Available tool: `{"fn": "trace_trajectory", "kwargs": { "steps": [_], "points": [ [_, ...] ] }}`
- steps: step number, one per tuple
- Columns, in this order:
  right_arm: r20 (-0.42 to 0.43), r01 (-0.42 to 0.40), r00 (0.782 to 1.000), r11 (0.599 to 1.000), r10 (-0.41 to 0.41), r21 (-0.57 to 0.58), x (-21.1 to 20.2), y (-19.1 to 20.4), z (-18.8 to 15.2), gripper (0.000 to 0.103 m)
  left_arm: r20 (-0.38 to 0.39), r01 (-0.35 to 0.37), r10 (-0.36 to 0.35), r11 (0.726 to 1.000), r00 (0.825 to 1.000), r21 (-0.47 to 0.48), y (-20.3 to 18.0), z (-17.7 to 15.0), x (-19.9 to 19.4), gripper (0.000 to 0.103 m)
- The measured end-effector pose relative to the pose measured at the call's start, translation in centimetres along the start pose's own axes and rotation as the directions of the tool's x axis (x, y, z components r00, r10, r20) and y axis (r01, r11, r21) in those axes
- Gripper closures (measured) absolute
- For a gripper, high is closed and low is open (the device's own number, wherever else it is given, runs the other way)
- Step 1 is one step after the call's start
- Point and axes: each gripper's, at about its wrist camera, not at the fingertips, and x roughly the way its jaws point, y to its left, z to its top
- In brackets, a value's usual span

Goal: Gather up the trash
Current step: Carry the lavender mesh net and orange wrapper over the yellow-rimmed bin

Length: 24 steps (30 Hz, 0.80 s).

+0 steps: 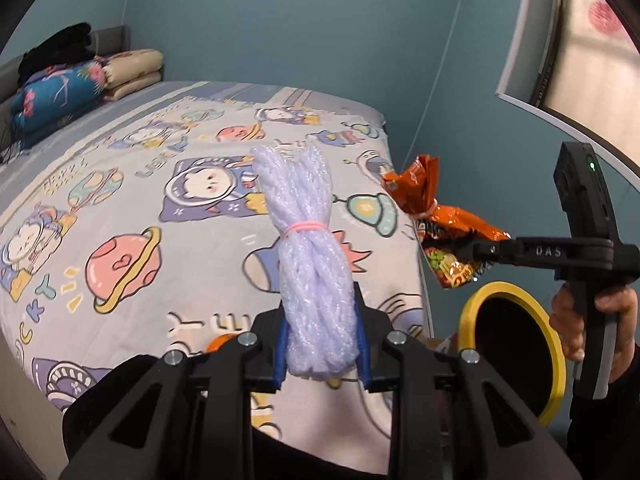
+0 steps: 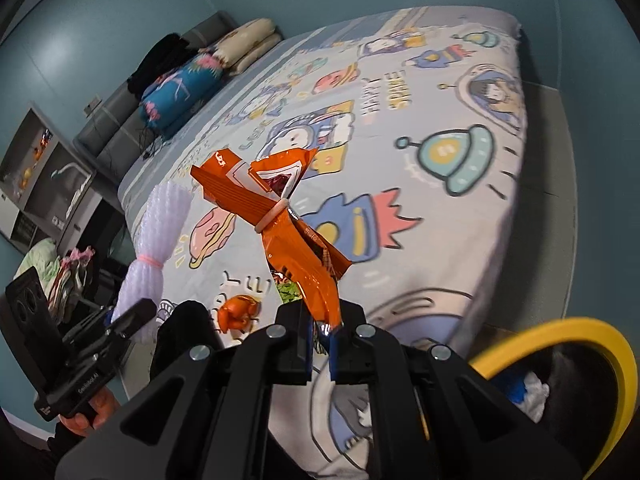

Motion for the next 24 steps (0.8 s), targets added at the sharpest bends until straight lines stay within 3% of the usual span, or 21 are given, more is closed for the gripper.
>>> {"fn": "trace_trajectory", "kwargs": {
  "steps": [12,24],
  "points": [
    [0.115,0.084,0.988,0.987,-0.101,0.139,-7.4,-6.4,-4.6,0.098,0.029,0.083,-0.088,0.986,0.996,0.143,-9.0,0.9,-1.0,0.079],
    [0.167,0.236,0.945,0.939,-0.281,0.249,-11.9,-11.0,-7.7,0.098,0.015,0.137,-0.146,0.958,0.989,0.251,-15.8,1.0,0.6,0.078]
  ]
}}
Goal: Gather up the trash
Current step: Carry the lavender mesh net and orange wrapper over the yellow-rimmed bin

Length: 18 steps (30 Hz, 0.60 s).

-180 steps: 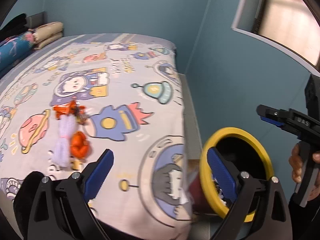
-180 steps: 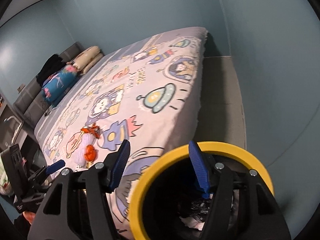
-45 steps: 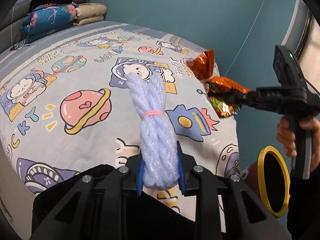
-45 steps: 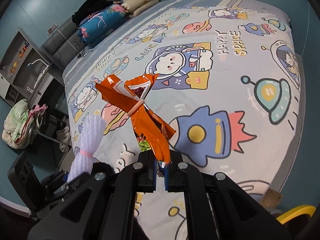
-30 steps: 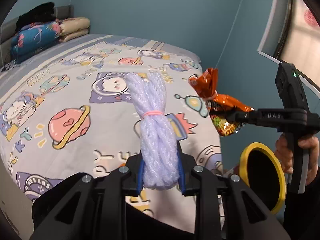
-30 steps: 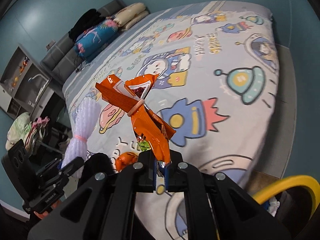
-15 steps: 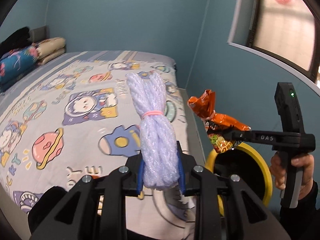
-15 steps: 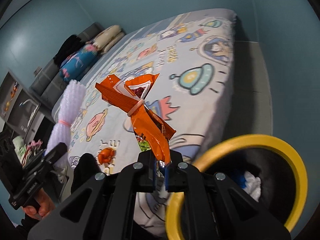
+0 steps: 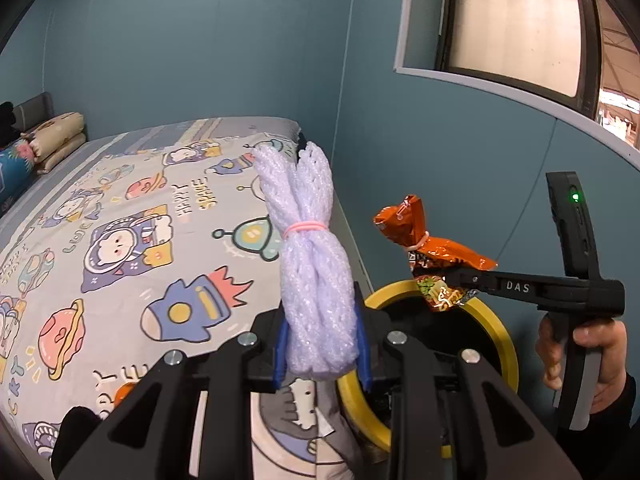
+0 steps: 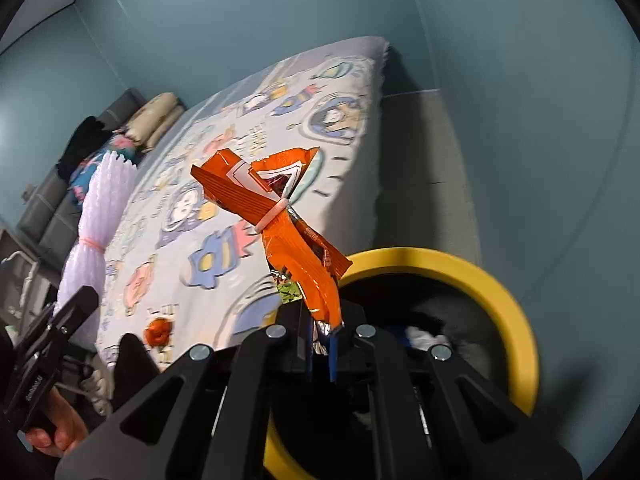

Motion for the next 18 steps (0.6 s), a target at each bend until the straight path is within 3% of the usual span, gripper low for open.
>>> {"fn": "trace_trajectory", "kwargs": {
  "steps": [8,18],
  "points": [
    [0.04,0.072,0.997,0.997,-0.071,-0.008,-1.3,-1.2,-0.5,0.098,-0.023,0.016,-0.015,0.999,1.0,0.043,-2.6,0.0,2.0,0.078],
    [-0.032,0.1,0.995,0.994,-0.099,0.04,0.3,-2.4,-1.8,0.098,-0.048,0.032,-0.029,0.997,0.998,0.068,-4.6,-0.6,4.2,0.078]
  ]
}}
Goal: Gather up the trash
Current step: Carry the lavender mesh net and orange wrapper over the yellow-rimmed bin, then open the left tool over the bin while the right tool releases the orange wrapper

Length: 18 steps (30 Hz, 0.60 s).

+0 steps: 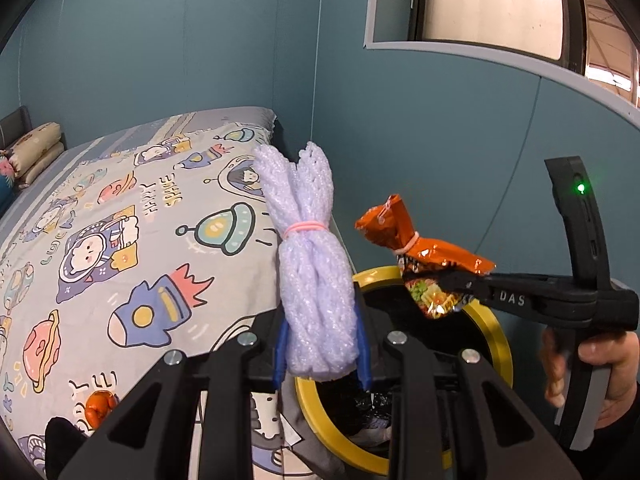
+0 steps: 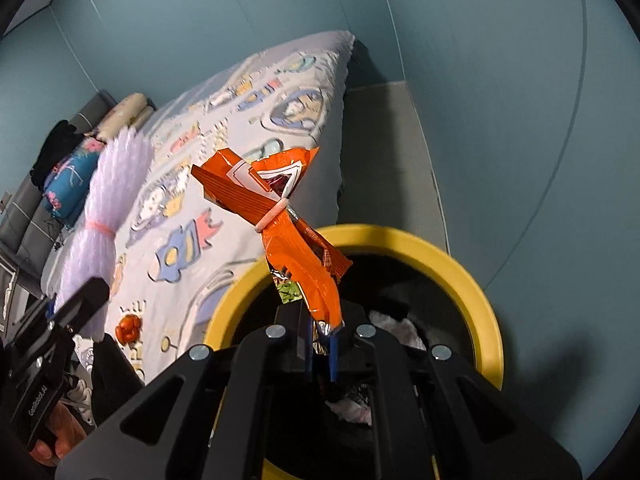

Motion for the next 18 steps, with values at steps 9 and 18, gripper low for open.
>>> {"fn": "trace_trajectory", "kwargs": {
  "steps": [9,18],
  "points": [
    [-0.067,0.055,0.996,0.998,-0.053,0.015,0.8,-0.2,-1.7,0.098,-0.04,0.043,-0.042,0.999,0.998,0.008,-1.1,-0.9,1.8,0.078],
    [-0.104,0.062,0.993,0.998,-0.058,0.031,1.2,-0.5,-2.8,0.097,-0.101,0.068,-0.069,0.998,0.992,-0.017,-1.1,-1.9,3.7,0.078]
  ]
}}
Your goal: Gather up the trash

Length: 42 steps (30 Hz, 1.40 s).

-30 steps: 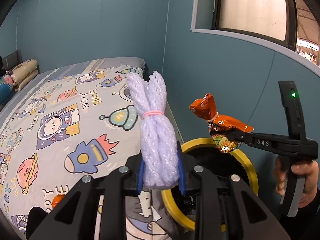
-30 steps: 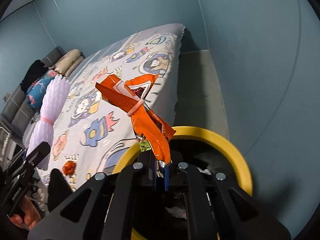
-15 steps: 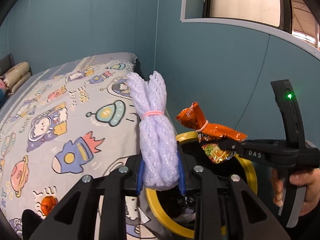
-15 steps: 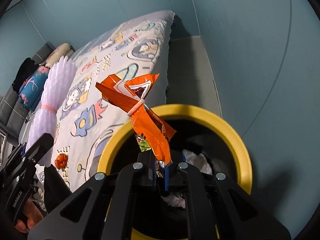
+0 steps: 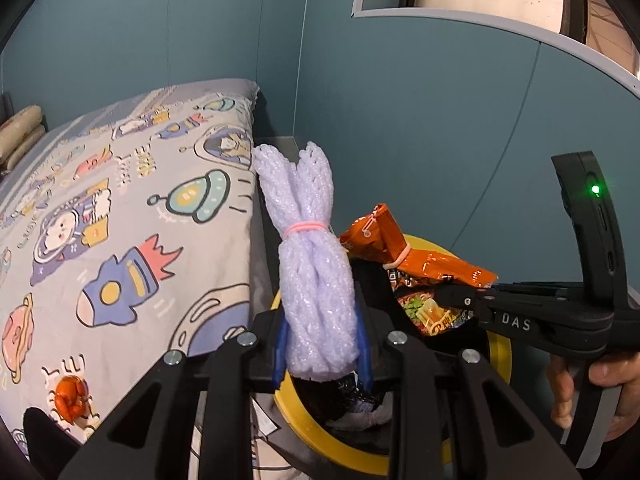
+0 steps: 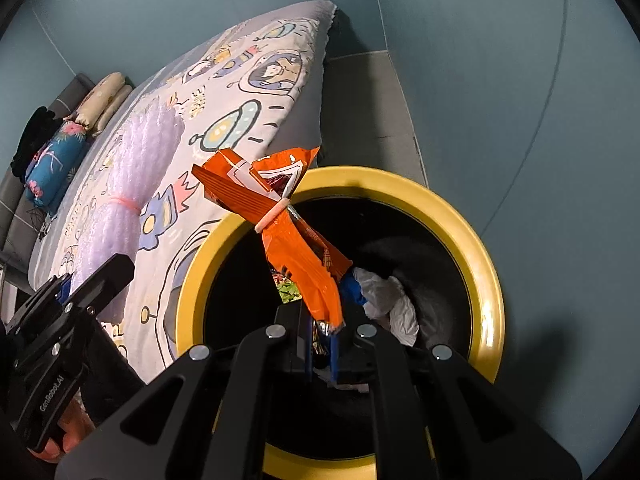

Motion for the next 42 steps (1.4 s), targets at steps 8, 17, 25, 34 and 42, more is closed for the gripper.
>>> {"fn": "trace_trajectory", "kwargs": {
  "steps": [8,17,25,34,42],
  "points": [
    [-0.013,0.008,1.0,1.0,-0.008,0.008,0.3,-0.6,-0.6,0.097,-0.056,0.033,-0.033,0.999,0.998,0.002,-0.7,-0.3,1.8,0.077],
    [-0.019,0.023,1.0,0.999,-0.023,0.026,0.7,-1.8,-0.4,0.097,-0.071,0.077,-0.078,0.997,0.994,-0.017,-0.8,-0.7,2.4,0.072],
    [0.0,0.016,1.0,0.998,-0.016,0.056,-0.1,-2.4,-0.3,0.062,-0.058,0.082,-0.084,0.996,0.995,-0.029,-0.9,-0.8,1.8,0.055],
    [0.025,0.032,0.999,0.996,-0.034,0.082,-0.6,-3.3,0.1,0.062,-0.033,0.079,-0.081,0.996,0.996,-0.048,-0.3,-0.6,0.7,0.038],
    [0.083,0.013,0.996,0.998,-0.018,0.062,-1.4,-1.8,1.1,0.062,0.005,0.042,-0.042,0.995,0.999,-0.094,2.0,-0.4,-0.6,0.038]
  ]
}}
